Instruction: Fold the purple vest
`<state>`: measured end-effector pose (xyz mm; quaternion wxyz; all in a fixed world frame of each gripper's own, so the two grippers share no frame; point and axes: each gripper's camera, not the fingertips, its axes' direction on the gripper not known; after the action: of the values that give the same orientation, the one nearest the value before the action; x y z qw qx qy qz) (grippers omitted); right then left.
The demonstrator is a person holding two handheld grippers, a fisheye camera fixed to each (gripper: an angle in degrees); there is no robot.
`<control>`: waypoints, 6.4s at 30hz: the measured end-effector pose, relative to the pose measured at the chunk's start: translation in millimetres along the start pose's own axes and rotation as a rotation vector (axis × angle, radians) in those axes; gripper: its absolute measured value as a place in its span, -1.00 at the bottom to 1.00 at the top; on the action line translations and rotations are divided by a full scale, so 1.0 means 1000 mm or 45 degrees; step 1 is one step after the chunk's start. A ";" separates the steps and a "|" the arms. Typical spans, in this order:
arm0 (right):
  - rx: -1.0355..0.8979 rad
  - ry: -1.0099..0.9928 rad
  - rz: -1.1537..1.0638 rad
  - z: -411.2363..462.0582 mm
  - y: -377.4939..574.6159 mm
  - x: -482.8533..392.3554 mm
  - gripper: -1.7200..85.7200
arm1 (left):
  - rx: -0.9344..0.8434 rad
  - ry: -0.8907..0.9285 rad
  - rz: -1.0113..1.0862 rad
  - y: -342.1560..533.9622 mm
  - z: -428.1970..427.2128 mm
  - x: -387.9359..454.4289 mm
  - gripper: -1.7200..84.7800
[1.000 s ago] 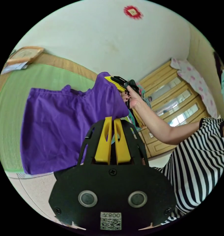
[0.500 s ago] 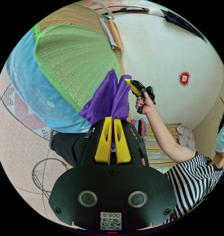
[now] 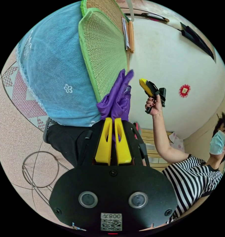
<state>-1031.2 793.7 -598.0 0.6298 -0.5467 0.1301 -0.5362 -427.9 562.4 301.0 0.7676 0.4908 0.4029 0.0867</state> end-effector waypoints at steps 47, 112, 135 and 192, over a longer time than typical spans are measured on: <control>-0.004 -0.101 0.314 0.075 0.369 0.049 -0.96 | -0.476 -0.046 0.308 0.112 0.117 0.100 -0.82; 0.337 -1.152 0.660 0.527 0.182 0.130 -0.66 | -0.825 -0.658 0.994 0.231 0.398 0.311 -0.93; 0.295 -1.113 0.663 0.538 0.072 0.099 -0.80 | -0.637 -0.502 0.753 0.147 0.239 0.256 -0.94; 0.630 -1.119 0.455 0.807 0.111 0.199 -0.83 | -0.368 0.233 0.483 0.046 0.113 0.221 -0.87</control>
<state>-288.5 1055.1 -309.0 0.8165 -0.5242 -0.1849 -0.1557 -190.8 625.2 242.7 0.7602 0.4327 0.3550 0.3300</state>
